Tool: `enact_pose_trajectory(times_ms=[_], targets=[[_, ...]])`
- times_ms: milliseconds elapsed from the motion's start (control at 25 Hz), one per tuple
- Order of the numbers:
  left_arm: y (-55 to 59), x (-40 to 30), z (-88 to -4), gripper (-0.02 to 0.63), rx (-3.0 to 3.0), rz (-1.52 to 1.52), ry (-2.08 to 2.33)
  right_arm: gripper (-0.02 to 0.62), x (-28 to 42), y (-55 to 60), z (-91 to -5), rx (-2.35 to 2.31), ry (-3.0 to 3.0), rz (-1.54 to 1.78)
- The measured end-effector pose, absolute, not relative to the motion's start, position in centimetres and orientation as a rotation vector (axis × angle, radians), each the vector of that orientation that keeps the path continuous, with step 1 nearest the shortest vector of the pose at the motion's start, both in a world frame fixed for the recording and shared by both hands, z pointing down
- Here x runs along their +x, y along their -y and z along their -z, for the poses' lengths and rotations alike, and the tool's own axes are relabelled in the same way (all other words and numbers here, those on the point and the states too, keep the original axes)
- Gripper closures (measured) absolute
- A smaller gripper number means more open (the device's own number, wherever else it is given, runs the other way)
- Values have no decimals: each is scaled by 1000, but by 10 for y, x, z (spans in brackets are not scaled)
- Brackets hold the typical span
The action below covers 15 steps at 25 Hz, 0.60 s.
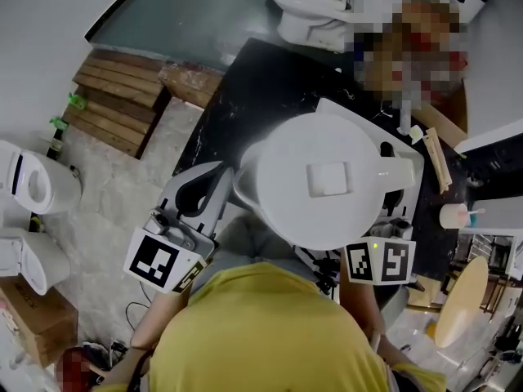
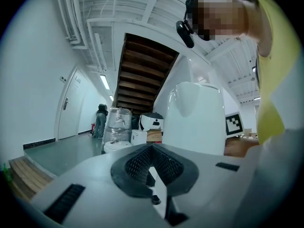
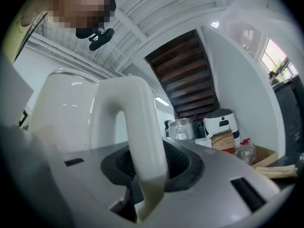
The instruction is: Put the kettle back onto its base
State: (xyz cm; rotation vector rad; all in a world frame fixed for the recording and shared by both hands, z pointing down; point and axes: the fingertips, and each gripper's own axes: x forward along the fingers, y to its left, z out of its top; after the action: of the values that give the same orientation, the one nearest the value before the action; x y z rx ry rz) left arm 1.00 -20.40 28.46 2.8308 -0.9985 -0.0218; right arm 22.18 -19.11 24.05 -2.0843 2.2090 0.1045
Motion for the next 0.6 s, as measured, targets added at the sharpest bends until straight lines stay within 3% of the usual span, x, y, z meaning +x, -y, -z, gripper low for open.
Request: enact_pose_trajectory(times_ms=[600], targets=[[222, 23, -304, 604, 2818, -34, 830, 472, 217, 226, -257, -2097, -2208, -115]])
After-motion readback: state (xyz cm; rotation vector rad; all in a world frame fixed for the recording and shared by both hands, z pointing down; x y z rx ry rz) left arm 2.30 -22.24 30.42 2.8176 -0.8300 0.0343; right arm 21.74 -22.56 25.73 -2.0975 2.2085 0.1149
